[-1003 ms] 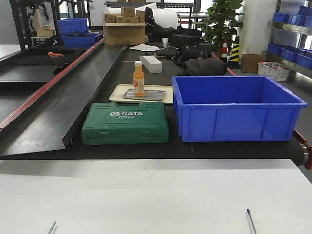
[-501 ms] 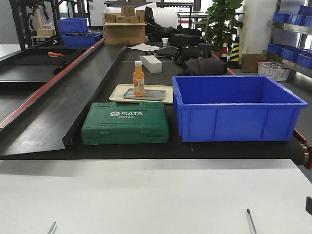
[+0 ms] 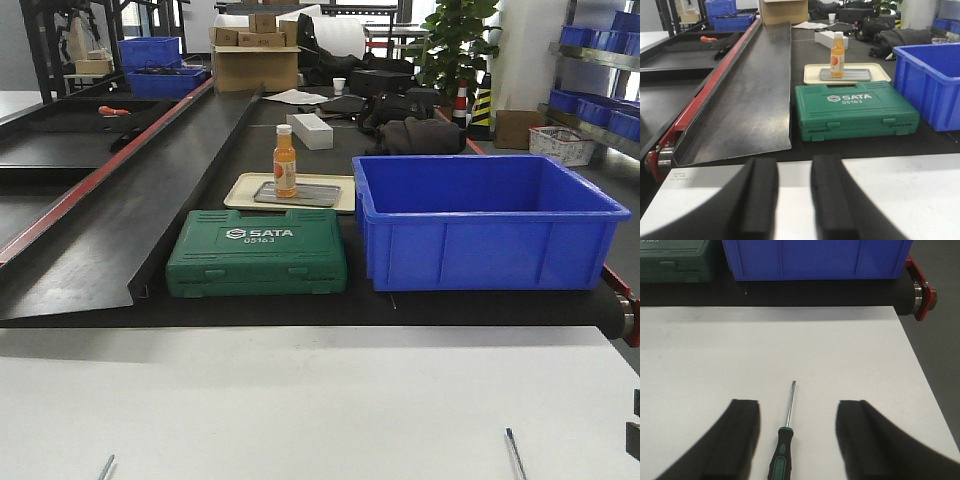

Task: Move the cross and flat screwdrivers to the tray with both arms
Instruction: 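Close the right gripper on the green-black screwdriver handle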

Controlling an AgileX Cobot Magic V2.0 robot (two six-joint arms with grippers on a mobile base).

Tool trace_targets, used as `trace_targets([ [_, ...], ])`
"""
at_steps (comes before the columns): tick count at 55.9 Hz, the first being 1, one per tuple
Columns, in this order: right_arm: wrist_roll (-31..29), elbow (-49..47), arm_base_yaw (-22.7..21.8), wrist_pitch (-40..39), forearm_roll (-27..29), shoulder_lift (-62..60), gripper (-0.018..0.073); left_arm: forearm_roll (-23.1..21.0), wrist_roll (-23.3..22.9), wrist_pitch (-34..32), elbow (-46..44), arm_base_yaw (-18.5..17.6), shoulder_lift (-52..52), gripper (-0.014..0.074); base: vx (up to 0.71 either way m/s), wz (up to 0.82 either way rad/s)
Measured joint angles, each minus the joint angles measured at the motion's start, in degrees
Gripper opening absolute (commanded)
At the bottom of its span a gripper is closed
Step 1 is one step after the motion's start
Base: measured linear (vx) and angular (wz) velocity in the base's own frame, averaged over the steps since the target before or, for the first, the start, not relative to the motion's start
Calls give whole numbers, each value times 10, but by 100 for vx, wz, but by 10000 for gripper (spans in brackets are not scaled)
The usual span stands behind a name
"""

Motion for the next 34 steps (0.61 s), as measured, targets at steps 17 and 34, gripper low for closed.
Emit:
trace_targets([
  [17, -5, -21, 0, 17, 26, 31, 658, 0, 0, 29, 0, 0, 0, 483, 0, 0],
  [34, -42, -214, 0, 232, 52, 332, 559, 0, 0, 42, 0, 0, 0, 483, 0, 0],
])
